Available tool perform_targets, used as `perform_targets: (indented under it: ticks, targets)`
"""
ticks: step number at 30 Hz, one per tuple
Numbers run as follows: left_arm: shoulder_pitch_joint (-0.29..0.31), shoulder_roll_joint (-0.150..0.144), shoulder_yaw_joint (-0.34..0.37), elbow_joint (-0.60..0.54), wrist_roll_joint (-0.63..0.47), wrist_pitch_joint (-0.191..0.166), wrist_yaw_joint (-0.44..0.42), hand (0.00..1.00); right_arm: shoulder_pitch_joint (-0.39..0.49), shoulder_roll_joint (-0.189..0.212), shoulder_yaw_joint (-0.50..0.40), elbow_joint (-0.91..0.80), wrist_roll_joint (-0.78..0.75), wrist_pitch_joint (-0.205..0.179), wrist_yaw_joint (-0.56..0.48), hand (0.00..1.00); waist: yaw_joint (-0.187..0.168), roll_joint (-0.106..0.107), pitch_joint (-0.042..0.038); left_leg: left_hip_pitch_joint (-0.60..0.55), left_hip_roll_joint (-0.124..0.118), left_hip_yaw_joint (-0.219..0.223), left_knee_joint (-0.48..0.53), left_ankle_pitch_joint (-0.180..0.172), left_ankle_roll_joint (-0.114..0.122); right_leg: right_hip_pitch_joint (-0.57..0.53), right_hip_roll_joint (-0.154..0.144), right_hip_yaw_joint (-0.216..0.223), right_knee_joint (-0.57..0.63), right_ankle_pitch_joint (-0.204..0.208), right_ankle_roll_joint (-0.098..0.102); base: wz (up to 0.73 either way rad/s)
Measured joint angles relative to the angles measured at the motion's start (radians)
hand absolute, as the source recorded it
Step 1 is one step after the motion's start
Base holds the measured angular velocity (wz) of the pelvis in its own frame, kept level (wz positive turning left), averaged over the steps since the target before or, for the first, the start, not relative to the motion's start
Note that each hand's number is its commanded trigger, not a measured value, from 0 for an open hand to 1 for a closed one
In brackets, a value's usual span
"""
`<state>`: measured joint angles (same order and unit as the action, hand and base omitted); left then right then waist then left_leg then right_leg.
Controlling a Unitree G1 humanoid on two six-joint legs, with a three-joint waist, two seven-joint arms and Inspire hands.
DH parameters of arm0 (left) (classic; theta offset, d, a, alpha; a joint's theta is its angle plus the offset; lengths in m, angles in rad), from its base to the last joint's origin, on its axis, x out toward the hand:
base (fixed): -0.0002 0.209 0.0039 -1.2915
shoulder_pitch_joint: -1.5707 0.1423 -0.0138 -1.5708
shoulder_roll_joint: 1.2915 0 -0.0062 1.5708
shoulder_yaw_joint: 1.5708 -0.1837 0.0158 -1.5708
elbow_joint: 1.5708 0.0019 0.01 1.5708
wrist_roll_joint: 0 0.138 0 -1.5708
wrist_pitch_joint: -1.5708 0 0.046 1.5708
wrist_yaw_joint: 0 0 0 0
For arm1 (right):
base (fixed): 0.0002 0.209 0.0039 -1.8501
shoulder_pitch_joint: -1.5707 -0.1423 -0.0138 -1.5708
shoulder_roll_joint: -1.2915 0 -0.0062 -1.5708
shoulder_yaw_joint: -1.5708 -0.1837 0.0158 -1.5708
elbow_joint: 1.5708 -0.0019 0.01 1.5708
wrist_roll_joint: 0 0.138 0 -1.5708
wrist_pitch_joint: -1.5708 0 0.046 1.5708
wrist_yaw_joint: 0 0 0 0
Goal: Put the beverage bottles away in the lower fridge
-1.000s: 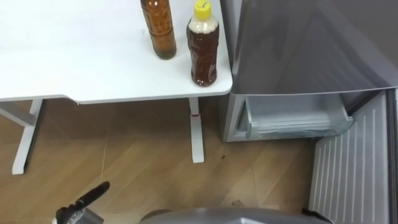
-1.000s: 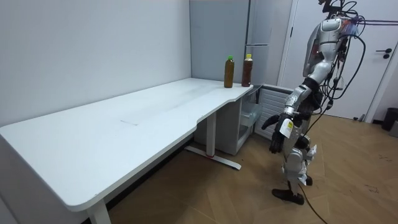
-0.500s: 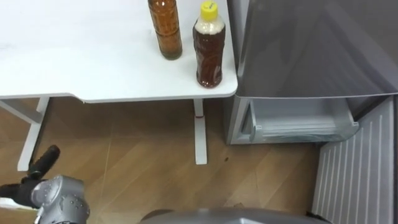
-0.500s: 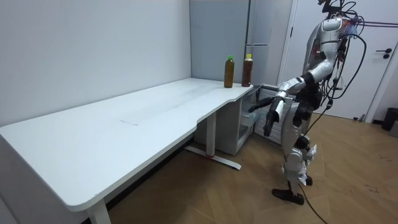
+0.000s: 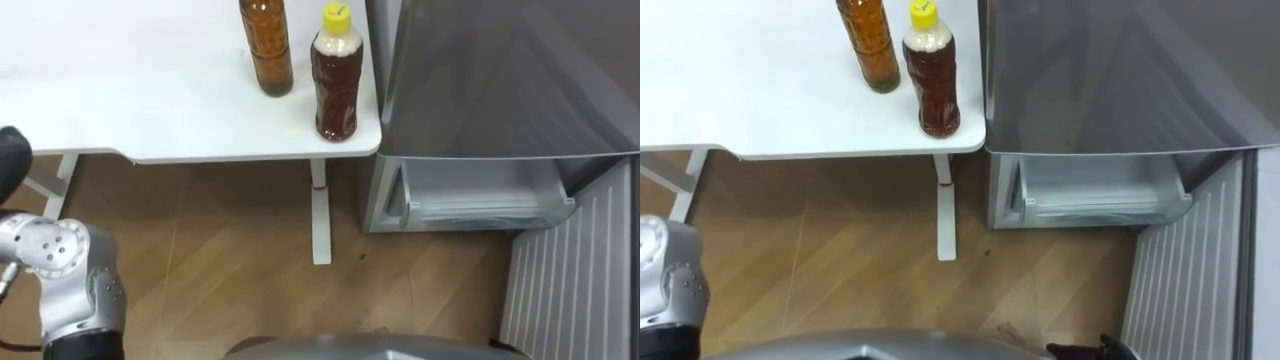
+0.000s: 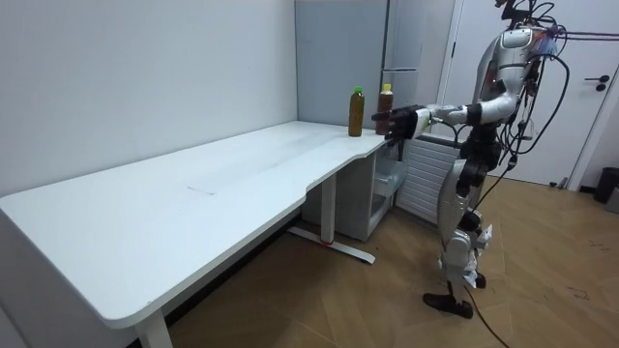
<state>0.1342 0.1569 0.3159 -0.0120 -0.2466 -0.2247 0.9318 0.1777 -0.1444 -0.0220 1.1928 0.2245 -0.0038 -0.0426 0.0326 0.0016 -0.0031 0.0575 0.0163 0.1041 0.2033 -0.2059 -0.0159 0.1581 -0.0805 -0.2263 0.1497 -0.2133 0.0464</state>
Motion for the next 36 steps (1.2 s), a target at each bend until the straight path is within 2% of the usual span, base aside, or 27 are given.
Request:
perform_targets:
  ticks: [3,6,10,14,17,23,26,28,30,36]
  targets:
    - [-0.001,0.018,-0.002,-0.06,0.09,0.001,-0.033,0.0,-0.002,0.0,0.0,0.003,0.003,-0.004,0.002,0.0,-0.002,0.001,0.002,0.001,-0.001,0.0,0.001,0.0,0.0,0.003,-0.001,-0.002,-0.001,0.0,0.0,0.01]
    - [-0.002,0.018,-0.005,-0.146,0.091,0.002,-0.083,0.0,-0.009,0.0,0.0,0.018,0.006,-0.018,0.003,0.0,-0.002,0.001,0.0026,0.001,-0.001,-0.001,0.001,0.0,0.0,0.003,-0.001,0.001,-0.001,0.0,0.0,0.0]
    - [-0.002,0.018,-0.005,-0.249,0.089,0.006,-0.157,0.0,-0.01,-0.005,0.0,0.018,0.005,-0.019,0.019,0.0,-0.007,0.006,0.006,-0.001,-0.001,-0.001,0.001,0.0,0.0,0.001,-0.001,0.002,-0.001,0.0,0.0,0.0]
    - [-0.013,0.018,-0.017,-0.269,0.09,0.009,-0.224,0.0,-0.017,-0.014,0.001,0.019,0.003,-0.017,0.04,0.0,-0.013,0.008,0.0091,-0.003,-0.001,0.0,0.001,0.0,0.0,-0.001,-0.001,0.003,-0.001,0.0,0.0,0.0]
    - [-0.022,0.018,-0.033,-0.29,0.09,0.03,-0.287,0.0,-0.025,-0.016,0.001,0.019,0.002,-0.017,0.054,0.0,-0.022,0.006,0.0082,-0.013,-0.001,-0.004,0.004,0.0,0.0,-0.002,-0.001,-0.002,-0.001,0.0,0.0,0.04]
    - [-0.046,0.022,-0.128,-0.343,0.089,0.053,-0.446,0.0,-0.059,-0.018,0.001,0.061,0.002,-0.019,0.085,0.0,-0.038,0.002,0.0086,-0.013,-0.003,-0.022,0.012,0.0,0.0,-0.001,-0.001,-0.012,-0.001,0.0,0.0,0.05]
    - [-0.058,0.022,-0.174,-0.345,0.088,0.076,-0.534,0.0,-0.08,-0.021,0.002,0.096,0.002,-0.018,0.09,0.0,-0.05,0.003,0.0082,-0.022,-0.003,-0.025,0.018,0.0,0.0,-0.005,-0.001,-0.012,-0.001,0.0,0.0,0.02]
    - [-0.059,0.021,-0.211,-0.363,0.085,0.103,-0.592,0.0,-0.089,-0.021,0.01,0.096,-0.001,-0.018,0.089,0.0,-0.06,0.004,0.0073,-0.031,-0.003,-0.023,0.02,0.0,0.001,-0.016,-0.001,-0.008,0.001,0.0,0.0,0.0]
    - [-0.06,0.02,-0.23,-0.386,0.082,0.121,-0.639,0.0,-0.087,-0.021,0.009,0.096,-0.013,-0.017,0.09,0.0,-0.067,0.003,0.0067,-0.03,-0.003,-0.019,0.02,0.0,0.001,-0.016,-0.001,-0.003,0.001,0.0,0.0,-0.05]
    - [-0.126,0.016,-0.242,-0.402,0.077,0.169,-0.781,0.0,-0.091,-0.021,0.01,0.093,-0.041,-0.015,0.093,0.0,-0.081,0.002,0.0063,-0.025,-0.001,-0.002,0.02,0.0,0.001,-0.02,-0.001,0.013,0.001,0.0,0.0,-0.09]
